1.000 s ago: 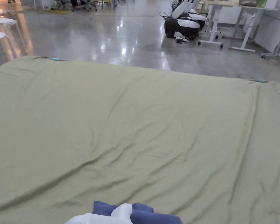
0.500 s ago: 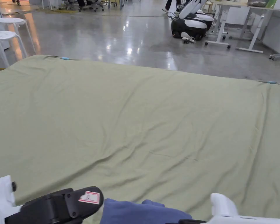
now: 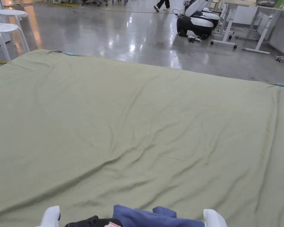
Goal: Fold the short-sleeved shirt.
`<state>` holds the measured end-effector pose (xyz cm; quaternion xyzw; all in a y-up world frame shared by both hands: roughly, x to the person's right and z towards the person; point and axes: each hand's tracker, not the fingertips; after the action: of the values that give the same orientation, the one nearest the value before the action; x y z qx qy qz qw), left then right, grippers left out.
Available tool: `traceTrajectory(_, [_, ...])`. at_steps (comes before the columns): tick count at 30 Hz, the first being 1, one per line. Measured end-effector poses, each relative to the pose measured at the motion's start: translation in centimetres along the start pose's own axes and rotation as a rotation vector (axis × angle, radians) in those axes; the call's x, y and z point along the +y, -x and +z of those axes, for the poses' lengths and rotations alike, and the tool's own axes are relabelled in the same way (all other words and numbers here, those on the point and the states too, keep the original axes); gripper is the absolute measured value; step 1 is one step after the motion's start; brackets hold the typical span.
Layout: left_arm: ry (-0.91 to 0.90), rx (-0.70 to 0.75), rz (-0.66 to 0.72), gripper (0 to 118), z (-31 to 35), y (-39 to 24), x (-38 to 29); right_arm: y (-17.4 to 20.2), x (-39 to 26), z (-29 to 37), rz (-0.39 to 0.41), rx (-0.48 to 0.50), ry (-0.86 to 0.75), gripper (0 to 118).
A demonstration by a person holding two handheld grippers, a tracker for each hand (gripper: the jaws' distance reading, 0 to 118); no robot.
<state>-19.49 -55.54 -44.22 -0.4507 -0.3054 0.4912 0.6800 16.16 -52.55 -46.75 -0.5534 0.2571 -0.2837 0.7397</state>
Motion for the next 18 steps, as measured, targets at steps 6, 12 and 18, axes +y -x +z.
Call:
traceTrajectory(6, [0.110,0.096,-0.119,118,-2.5,0.1,1.1,-0.1,0.0,-0.1,-0.018,0.006,0.004,3])
traceTrajectory(12, [0.029,0.048,-0.111,118,-3.1,0.4,1.6,0.1,-0.1,-0.1,0.000,-0.010,0.000,3])
traceTrajectory(18, [0.029,0.115,0.115,39,-4.7,1.8,0.7,0.1,0.2,0.3,-0.030,-0.024,0.018,3])
